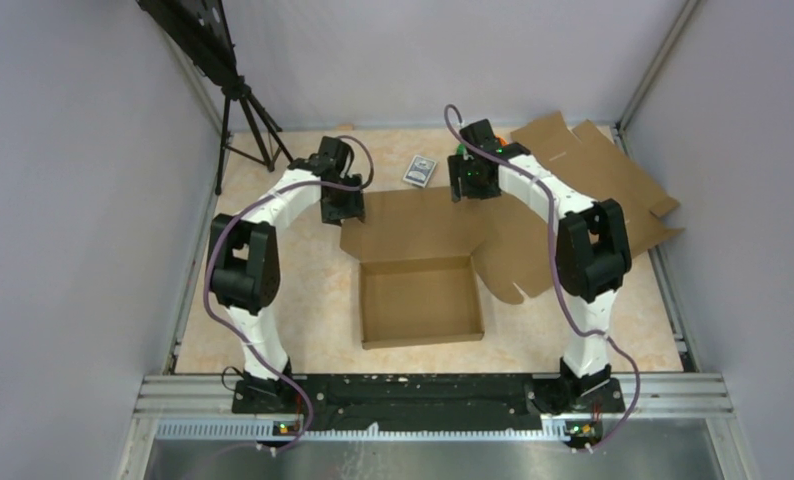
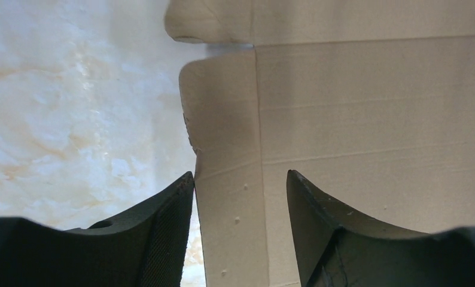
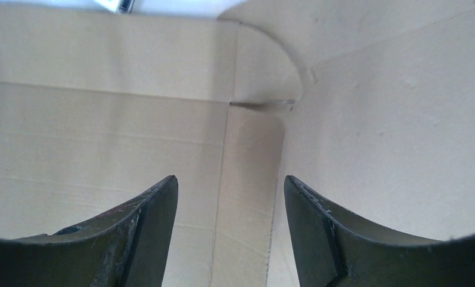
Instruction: Fold the paper box
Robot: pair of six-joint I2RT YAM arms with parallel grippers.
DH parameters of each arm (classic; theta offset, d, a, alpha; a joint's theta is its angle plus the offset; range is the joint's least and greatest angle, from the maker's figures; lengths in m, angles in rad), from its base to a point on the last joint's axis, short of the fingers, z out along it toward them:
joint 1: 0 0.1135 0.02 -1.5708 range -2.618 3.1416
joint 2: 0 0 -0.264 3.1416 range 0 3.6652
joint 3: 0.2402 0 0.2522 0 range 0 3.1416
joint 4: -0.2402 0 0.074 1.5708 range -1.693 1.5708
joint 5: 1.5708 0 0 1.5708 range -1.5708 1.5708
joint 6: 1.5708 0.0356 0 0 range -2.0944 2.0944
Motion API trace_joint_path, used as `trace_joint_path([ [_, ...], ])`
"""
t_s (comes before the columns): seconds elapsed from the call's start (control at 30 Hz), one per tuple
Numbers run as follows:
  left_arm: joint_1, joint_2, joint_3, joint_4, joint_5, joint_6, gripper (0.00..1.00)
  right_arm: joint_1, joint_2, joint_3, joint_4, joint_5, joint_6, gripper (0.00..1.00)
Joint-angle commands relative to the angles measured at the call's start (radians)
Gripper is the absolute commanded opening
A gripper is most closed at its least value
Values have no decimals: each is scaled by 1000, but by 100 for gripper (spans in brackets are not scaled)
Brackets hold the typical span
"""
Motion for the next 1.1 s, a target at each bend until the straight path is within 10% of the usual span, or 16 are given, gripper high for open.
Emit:
trace_joint_path([
  [0.0,23,-7,61,6,29,23,58,-56,-17,70,-6,-20,-10,65],
  [0.3,23,19,63,14,67,20,42,-98,57,63,-2,-165,11,64],
  [0.57,66,-16,26,6,38,12,69,-98,79,52,8,-208,14,60],
  [1.07,161,-42,-99,126,324,-25,58,-98,65,39,36,-275,26,22],
])
